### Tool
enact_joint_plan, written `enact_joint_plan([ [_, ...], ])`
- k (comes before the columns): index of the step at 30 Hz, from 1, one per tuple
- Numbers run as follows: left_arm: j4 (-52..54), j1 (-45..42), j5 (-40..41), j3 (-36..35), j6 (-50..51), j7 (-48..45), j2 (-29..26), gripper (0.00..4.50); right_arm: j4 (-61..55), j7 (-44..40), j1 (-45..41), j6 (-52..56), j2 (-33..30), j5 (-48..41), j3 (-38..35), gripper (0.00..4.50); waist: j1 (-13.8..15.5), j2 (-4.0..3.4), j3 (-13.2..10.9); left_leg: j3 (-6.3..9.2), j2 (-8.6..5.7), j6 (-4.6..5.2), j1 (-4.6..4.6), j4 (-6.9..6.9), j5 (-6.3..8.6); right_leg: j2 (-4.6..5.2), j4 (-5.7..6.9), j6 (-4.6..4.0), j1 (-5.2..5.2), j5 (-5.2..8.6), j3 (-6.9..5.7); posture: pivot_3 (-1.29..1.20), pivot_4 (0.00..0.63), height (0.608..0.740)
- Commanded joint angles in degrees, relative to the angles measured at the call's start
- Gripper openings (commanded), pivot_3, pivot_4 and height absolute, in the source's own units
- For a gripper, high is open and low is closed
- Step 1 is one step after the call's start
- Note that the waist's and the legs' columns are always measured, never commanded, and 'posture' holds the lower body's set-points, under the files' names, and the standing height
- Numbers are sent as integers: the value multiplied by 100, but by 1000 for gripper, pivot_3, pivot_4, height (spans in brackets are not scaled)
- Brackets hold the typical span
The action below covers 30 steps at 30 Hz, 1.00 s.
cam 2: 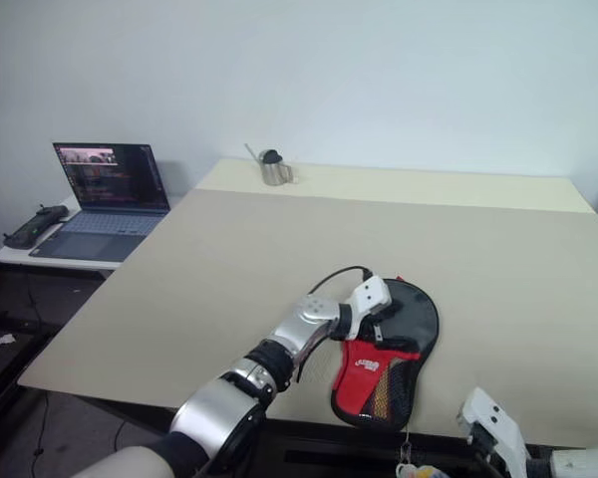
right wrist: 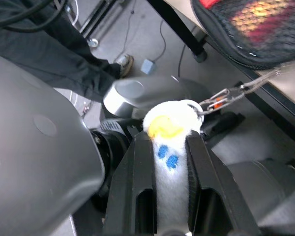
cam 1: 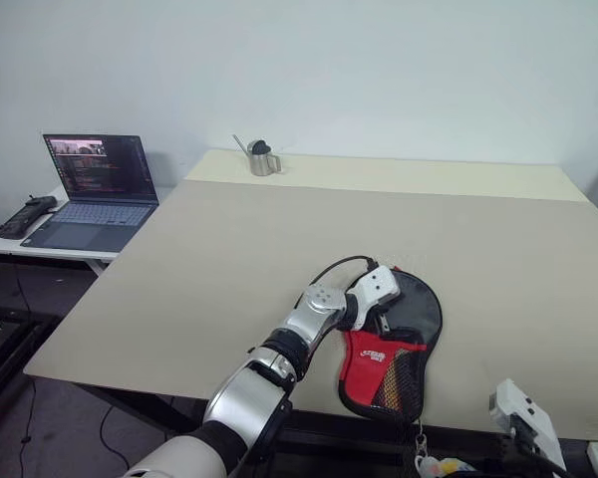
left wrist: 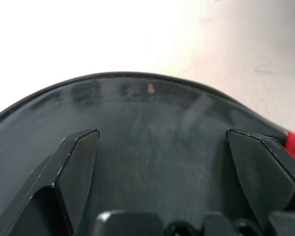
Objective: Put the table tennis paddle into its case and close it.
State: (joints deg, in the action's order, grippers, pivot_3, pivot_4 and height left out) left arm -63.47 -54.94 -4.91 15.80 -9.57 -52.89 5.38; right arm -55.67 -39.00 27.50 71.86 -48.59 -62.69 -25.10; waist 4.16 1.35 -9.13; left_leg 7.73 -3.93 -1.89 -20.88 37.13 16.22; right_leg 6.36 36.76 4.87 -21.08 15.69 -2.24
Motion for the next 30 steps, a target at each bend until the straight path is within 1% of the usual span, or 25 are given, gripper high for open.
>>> enact_joint_plan([
  [1, -340, 110, -217, 131, 4, 42, 172, 4500, -81, 514, -119, -118, 112, -280, 264, 312, -7, 0, 0, 0, 0, 0, 0, -1, 0, 0, 0, 0, 0, 0, 0, 0, 150, 740],
  [5, -391, 63, -212, 95, -57, 86, 211, 4500, 236, 905, -320, -126, 25, -460, 146, 312, -8, 0, 0, 0, -2, 0, 0, 1, 0, 1, 0, 0, 0, 0, 2, 0, 150, 740],
  [7, -394, 60, -206, 74, -90, 111, 208, 4500, 390, 1131, -442, -117, -18, -487, 63, 1021, -9, 0, 0, 0, -3, 1, 0, 1, 0, 1, 1, 0, 0, 0, 2, 0, 150, 740],
  [8, -392, 61, -201, 61, -101, 132, 206, 4500, 433, 1135, -489, -133, -90, -522, 20, 1200, -9, 0, 0, 0, -3, 1, 0, 1, 0, 1, 2, 0, 0, 0, 2, 0, 150, 740],
  [13, -341, 107, -158, -13, -137, 210, 156, 4500, 645, 1042, -869, -319, -573, -1429, -459, 2801, -18, 1, -1, 1, -4, 2, 1, 1, 0, 2, 5, 0, 0, 0, 2, 0, 150, 740],
  [14, -338, 118, -157, -20, -144, 224, 141, 4500, 696, 988, -928, -370, -671, -1624, -520, 3220, -19, 1, -1, 0, -4, 2, 1, 2, 0, 1, 6, 0, 0, 0, 2, 0, 150, 740],
  [15, -337, 127, -160, -24, -149, 244, 126, 4500, 740, 946, -990, -413, -765, -1728, -547, 3481, -19, 2, -1, 0, -4, 3, 0, 2, 0, 2, 6, 0, 0, 0, 2, 0, 150, 740],
  [16, -337, 132, -162, -28, -153, 267, 109, 4500, 790, 911, -1059, -458, -856, -1797, -550, 3883, -21, 3, -2, 1, -4, 3, 1, 2, 0, 1, 6, 0, 1, 0, 1, 0, 150, 740],
  [18, -332, 138, -150, -54, -148, 330, 80, 4500, 949, 863, -1334, -560, -1030, -1882, -493, 4479, -32, 3, -2, -1, -4, 3, 1, 4, 1, 2, 6, 0, 1, 0, 2, 0, 150, 740],
  [20, -296, 147, -132, -80, -165, 341, 40, 4500, 1228, 937, -1798, -719, -1095, -1899, -331, 4479, -75, 4, -3, -2, -4, 4, 1, 4, 1, 2, 6, 0, 1, -1, 2, 0, 150, 740],
  [23, -52, 177, -36, -183, -231, 233, -104, 4500, 1818, 968, -2720, -994, -1077, -1259, 161, 4479, -147, 3, -3, -3, -3, 7, 2, 5, -1, 2, 9, 1, 1, -1, 3, 0, 150, 740],
  [26, 557, 372, 172, -321, -207, -136, -451, 4500, 2363, 690, -3414, -1599, -1012, -128, 783, 4479, -228, -4, -7, -2, -1, 10, 0, 0, -4, 0, 11, 1, -7, -1, 4, 0, 150, 740],
  [30, 1915, 897, 529, -500, 205, -671, -1159, 4500, 2954, 262, -3898, -3012, -614, 1441, 1469, 4479, -427, -1, -15, -5, 18, -1, -6, -10, -9, -15, 15, -15, -29, -8, 13, 0, 150, 740],
])
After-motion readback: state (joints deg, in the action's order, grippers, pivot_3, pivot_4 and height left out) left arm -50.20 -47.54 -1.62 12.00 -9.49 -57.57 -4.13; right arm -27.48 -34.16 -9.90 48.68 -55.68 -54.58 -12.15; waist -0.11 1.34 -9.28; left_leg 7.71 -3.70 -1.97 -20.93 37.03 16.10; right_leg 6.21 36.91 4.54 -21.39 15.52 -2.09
